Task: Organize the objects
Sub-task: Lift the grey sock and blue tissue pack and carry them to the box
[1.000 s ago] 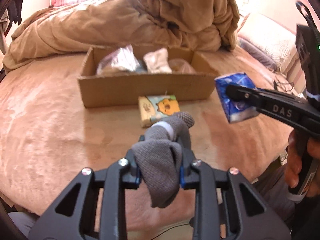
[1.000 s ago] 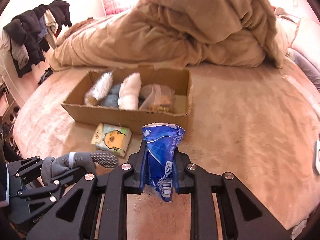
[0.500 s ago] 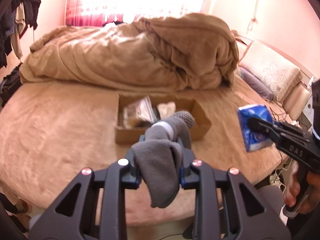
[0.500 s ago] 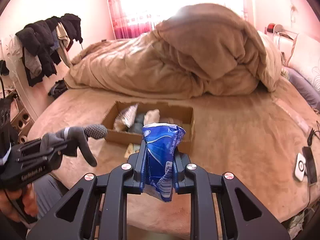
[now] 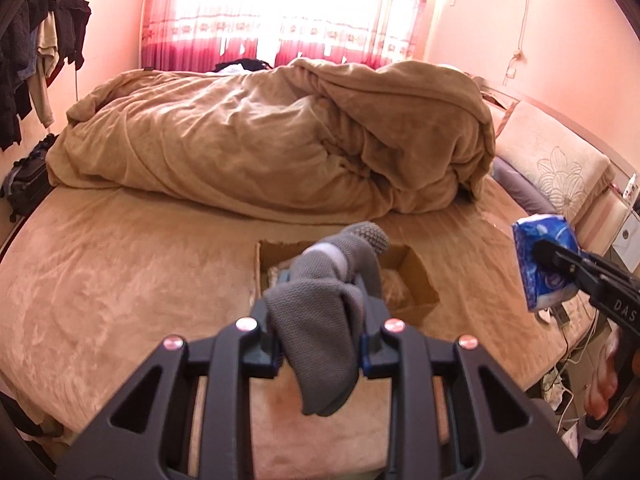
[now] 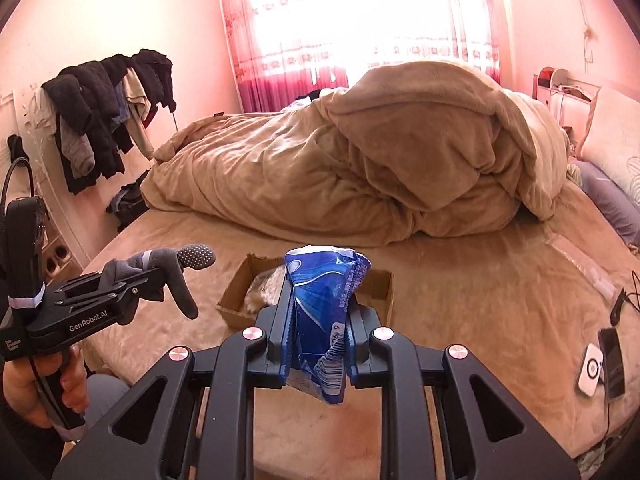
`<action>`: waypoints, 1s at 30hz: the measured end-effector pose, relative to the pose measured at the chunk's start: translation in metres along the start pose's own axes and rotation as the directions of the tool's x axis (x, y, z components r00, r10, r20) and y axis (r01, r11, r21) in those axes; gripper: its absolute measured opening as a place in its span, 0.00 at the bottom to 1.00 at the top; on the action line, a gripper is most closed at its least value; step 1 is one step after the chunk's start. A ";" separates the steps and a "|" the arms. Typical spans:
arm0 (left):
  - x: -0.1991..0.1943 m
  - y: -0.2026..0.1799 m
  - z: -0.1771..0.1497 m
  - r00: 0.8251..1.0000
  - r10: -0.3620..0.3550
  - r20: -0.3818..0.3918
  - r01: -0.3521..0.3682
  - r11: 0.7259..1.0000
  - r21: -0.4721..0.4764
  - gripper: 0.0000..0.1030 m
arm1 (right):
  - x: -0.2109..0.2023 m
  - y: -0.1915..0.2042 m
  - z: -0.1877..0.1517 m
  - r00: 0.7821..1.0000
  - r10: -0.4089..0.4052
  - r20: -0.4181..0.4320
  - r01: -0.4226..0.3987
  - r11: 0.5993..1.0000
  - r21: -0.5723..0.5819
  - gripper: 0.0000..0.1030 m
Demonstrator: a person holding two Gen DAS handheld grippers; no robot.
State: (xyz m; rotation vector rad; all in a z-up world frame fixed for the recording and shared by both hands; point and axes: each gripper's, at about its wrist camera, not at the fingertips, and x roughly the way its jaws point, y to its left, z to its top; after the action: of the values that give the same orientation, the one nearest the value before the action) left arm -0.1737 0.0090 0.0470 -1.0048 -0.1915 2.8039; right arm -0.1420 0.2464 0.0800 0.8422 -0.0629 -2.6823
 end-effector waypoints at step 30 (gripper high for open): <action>0.210 0.015 -0.036 0.939 0.000 -0.343 0.025 0.997 0.070 0.32 | 0.192 -0.065 -0.019 0.981 0.051 -0.189 -0.025 0.991 0.135 0.24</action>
State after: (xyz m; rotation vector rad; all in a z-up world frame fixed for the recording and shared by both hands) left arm -0.3122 0.0369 -0.1132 -1.4436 -0.0501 2.5472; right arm -0.2986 0.2470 -0.0495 1.1256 -0.2108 -2.5696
